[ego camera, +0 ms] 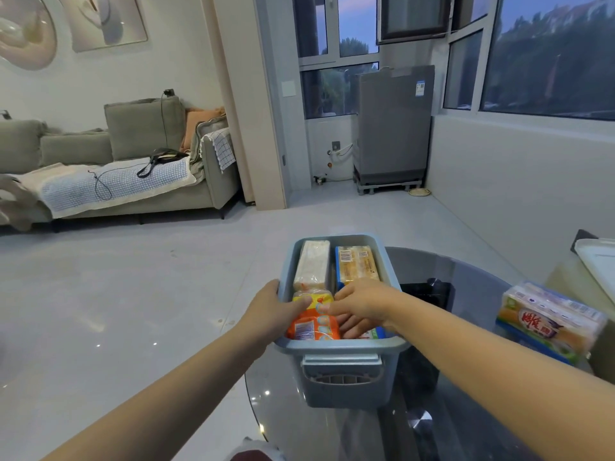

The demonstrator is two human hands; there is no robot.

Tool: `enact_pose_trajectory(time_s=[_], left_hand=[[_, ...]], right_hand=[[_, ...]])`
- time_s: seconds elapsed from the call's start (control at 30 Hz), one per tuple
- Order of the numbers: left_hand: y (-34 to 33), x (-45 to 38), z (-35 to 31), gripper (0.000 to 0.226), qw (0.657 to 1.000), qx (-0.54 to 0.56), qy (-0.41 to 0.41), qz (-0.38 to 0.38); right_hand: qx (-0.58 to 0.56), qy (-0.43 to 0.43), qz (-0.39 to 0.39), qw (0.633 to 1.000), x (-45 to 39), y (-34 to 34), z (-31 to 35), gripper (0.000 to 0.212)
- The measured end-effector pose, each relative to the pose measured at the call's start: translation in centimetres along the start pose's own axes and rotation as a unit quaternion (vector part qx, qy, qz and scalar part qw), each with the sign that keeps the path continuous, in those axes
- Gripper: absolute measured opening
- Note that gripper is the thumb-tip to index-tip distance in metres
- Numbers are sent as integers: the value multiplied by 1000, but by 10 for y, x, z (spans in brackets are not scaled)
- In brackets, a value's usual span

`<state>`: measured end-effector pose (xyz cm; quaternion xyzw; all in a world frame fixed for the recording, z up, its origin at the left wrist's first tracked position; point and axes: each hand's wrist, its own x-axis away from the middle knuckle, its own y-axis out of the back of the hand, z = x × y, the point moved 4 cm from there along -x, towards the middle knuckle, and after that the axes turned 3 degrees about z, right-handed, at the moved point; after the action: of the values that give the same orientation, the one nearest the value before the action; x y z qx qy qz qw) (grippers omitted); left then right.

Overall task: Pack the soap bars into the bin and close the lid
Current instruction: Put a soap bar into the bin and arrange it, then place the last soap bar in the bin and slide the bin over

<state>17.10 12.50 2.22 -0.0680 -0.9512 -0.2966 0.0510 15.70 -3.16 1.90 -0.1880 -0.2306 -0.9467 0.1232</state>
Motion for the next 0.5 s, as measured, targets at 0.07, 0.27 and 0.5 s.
enact_pose_trajectory(time_s=[0.07, 0.27, 0.5], left_hand=[[1, 4, -16, 55, 994, -38, -85, -54], [-35, 17, -63, 48, 980, 17, -197, -39], [-120, 29, -108, 38, 971, 85, -222, 23]], right_hand=[[2, 71, -60, 996, 9, 8, 1, 52], [-11, 213, -236, 948, 51, 53, -14, 27], [-103, 224, -360, 900, 85, 119, -78, 14]])
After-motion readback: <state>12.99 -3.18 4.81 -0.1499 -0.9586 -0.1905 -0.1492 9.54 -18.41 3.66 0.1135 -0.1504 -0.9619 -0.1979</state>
